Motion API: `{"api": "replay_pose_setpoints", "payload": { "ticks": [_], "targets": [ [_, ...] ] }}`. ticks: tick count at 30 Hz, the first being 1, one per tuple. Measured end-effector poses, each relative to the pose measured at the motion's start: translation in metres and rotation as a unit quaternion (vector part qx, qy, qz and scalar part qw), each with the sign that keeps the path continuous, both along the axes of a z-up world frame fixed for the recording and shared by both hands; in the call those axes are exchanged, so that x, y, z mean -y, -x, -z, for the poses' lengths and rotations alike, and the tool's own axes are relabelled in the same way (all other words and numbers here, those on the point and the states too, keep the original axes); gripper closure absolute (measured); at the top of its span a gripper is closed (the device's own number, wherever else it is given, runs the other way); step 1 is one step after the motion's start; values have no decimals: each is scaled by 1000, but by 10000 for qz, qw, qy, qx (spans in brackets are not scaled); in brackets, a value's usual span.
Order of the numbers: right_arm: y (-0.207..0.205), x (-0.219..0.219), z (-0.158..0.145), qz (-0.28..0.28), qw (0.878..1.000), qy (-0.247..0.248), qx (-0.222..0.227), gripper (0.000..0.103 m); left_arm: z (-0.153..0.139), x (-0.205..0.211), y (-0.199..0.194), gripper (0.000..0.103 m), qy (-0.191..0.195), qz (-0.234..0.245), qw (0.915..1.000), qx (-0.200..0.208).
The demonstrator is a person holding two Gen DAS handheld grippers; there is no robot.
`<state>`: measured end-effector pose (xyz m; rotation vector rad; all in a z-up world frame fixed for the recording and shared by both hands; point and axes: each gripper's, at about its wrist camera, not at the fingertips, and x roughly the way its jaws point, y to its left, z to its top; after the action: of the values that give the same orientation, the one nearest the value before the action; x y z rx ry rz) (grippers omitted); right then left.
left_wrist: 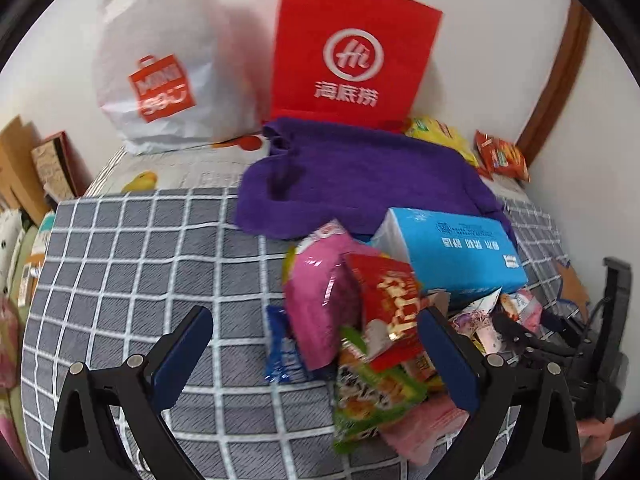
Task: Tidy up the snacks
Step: 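Grasp the small red candy packet with the left tool while the right tool grasps the pink silver-banded bag, then lift the red packet with the left tool while the right tool carries the pink bag onto the purple towel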
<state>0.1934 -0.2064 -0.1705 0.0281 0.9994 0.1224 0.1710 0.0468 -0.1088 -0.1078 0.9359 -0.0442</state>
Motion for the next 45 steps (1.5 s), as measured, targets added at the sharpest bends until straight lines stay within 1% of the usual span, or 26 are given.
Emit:
{"api": "replay_pose_setpoints", "payload": {
  "ticks": [3,6,8,9,10,11,12,13,14,15,16,23,31,38,45],
  "targets": [
    [1,5,-1,-2,10000,-65,-20,31,4,17,-9,4,-228,139,9996,-93],
    [3,9,-2,47,10000,-39,-21,31,12,30,-14,10,-493,238,9983,-196],
    [4,12,-4,57,10000,-60,-26,32,16,34,-17,12,-524,294,9978,-268],
    [5,13,-5,64,10000,-69,-14,32,18,34,-18,19,-507,318,9977,-308],
    [5,14,-7,76,9999,-81,1,32,20,34,-20,29,-500,326,9976,-356],
    [6,16,-10,94,9999,-103,25,32,23,33,-22,35,-487,331,9974,-411],
    [6,17,-12,101,9999,-122,44,32,25,32,-22,49,-432,350,9974,-464],
    [7,18,-15,118,9998,-150,70,32,25,31,-23,56,-370,368,9975,-473],
    [8,19,-19,146,9997,-176,94,32,25,29,-22,57,-298,375,9978,-462],
    [9,20,-22,170,9996,-188,121,32,23,27,-21,61,-237,387,9981,-427],
    [10,21,-25,190,9995,-184,163,32,22,26,-19,63,-208,410,9981,-415],
    [20,22,-41,259,9991,-139,322,33,9,18,-11,63,-12,512,9982,-308],
    [29,12,-67,182,9985,-110,502,33,-18,15,2,63,92,714,9973,-104],
    [28,0,-90,76,9970,-200,737,33,-46,20,4,63,-3,897,9958,176],
    [13,-6,-109,18,9961,-188,861,33,-69,20,-7,63,4,922,9952,329]
  ]
}}
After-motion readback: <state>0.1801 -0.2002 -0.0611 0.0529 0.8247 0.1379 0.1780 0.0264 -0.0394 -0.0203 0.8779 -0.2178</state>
